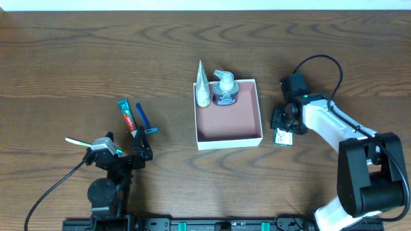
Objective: Pack container
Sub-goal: 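Lower the soap box into the white box's front-left area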
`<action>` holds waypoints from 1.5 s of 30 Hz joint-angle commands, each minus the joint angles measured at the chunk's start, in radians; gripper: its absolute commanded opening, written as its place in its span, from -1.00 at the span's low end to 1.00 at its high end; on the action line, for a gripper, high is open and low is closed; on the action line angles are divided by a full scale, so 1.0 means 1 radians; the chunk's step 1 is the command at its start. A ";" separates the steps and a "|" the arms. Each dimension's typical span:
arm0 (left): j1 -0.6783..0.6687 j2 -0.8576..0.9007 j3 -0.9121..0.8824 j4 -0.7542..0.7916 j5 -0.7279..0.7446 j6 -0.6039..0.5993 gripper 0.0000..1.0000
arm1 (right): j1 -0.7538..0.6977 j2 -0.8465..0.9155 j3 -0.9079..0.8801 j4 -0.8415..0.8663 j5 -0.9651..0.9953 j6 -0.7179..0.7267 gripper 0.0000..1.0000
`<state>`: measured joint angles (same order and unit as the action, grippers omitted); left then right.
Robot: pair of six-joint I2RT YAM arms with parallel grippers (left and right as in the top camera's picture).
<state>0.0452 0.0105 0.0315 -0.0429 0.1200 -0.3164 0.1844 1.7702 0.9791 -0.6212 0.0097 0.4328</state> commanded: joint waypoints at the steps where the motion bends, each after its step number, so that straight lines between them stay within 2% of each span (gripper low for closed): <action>1: 0.007 -0.005 -0.027 -0.015 0.000 0.009 0.96 | -0.023 0.026 0.049 -0.020 -0.069 -0.042 -0.21; 12: 0.007 -0.005 -0.027 -0.015 0.000 0.009 0.96 | -0.035 -0.119 0.266 -0.211 -0.121 -0.120 -0.18; 24: 0.007 -0.005 -0.027 -0.015 0.000 0.009 0.96 | 0.006 -0.354 0.287 -0.219 -0.306 -0.085 -0.22; 35: 0.007 -0.005 -0.027 -0.015 0.000 0.009 0.96 | 0.230 -0.338 0.285 -0.089 -0.338 0.010 -0.17; 45: 0.007 -0.005 -0.027 -0.015 0.000 0.009 0.96 | 0.364 -0.224 0.285 -0.018 -0.329 0.046 -0.18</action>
<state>0.0452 0.0105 0.0315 -0.0429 0.1200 -0.3164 0.5125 1.5108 1.2465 -0.6544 -0.3149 0.4503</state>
